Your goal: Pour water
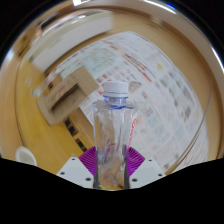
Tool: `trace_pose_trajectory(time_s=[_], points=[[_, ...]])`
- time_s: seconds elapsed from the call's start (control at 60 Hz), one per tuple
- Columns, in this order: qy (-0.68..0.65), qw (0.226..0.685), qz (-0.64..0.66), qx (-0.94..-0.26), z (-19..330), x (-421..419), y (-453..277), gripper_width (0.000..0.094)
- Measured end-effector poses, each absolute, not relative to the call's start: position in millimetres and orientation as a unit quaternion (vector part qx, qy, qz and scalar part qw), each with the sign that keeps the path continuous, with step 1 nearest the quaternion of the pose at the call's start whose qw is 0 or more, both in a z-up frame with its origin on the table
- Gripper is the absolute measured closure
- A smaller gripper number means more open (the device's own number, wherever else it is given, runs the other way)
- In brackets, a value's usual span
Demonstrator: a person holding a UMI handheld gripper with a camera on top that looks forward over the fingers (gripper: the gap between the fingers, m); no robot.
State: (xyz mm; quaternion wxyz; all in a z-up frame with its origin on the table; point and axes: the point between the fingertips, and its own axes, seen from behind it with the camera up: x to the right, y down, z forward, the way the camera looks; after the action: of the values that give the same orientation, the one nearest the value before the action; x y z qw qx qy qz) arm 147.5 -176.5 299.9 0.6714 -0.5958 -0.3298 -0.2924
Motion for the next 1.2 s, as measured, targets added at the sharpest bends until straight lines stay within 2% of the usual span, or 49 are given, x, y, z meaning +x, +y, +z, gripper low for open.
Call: trace_pose_trajectory(time_s=[0.1, 0.117, 0.233, 0.25, 0.417, 0.65, 0.683, 0.783, 0.833, 0.85, 0.95, 1.033, 1.067, 1.133, 1.2], points=[[-0.242, 0.691, -0.165, -0.66, 299, 157, -170, 0.0594], [-0.22, 0.694, -0.149, -0.669, 284, 146, -166, 0.0593], [-0.148, 0.662, -0.025, -0.734, 247, 178, -153, 0.0595], [-0.133, 0.661, -0.023, -0.738, 231, 162, -148, 0.0593], [-0.102, 0.624, 0.026, -0.774, 159, 193, -121, 0.0594], [-0.1, 0.582, 0.044, -0.806, 78, 200, -107, 0.0591], [-0.098, 0.601, 0.046, -0.792, 85, 201, -104, 0.0588], [-0.083, 0.598, 0.049, -0.796, 82, 206, -106, 0.058], [-0.082, 0.596, 0.048, -0.797, 83, 205, -104, 0.0535], [-0.083, 0.595, 0.047, -0.798, 83, 205, -104, 0.049], [-0.088, 0.577, 0.043, -0.811, 78, 205, -108, 0.0369], [-0.082, 0.567, 0.036, -0.819, 84, 209, -121, 0.0067], [-0.078, 0.564, 0.027, -0.822, 89, 213, -130, 0.0111], [-0.071, 0.558, 0.01, -0.827, 99, 217, -153, 0.0074], [-0.065, 0.547, 0.005, -0.835, 109, 214, -185, 0.0088]])
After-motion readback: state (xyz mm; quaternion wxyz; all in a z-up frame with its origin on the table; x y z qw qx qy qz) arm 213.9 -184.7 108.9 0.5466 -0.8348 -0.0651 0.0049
